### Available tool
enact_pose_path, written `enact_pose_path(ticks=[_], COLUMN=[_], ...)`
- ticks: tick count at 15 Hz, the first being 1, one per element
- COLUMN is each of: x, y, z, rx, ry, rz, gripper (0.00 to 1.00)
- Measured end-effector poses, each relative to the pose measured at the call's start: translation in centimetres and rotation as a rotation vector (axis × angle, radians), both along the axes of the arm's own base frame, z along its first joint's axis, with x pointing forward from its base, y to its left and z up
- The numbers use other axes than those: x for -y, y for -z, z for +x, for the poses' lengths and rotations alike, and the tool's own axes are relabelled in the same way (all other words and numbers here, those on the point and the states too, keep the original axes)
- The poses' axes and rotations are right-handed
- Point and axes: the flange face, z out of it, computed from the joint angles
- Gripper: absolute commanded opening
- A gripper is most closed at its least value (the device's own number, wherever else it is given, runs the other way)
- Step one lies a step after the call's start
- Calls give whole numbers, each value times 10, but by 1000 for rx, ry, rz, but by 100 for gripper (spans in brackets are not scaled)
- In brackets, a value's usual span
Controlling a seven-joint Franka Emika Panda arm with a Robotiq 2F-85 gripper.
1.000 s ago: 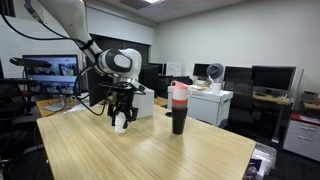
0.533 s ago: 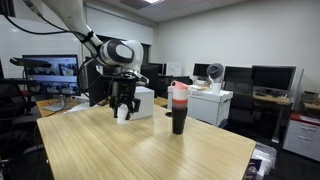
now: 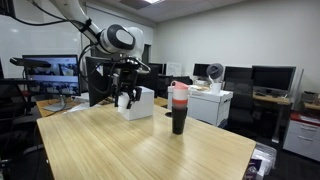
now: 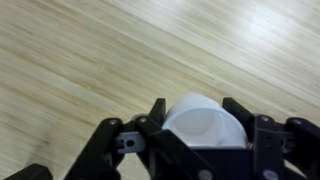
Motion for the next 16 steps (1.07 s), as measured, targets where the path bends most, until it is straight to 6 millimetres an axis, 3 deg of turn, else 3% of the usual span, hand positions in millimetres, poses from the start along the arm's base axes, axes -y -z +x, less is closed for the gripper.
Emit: enact_pose_path(ticks=[9, 16], x=[34, 39], y=[-59, -100], z=[18, 30], rx=[121, 184], ry=[52, 57], rz=[-36, -54], gripper=[36, 36])
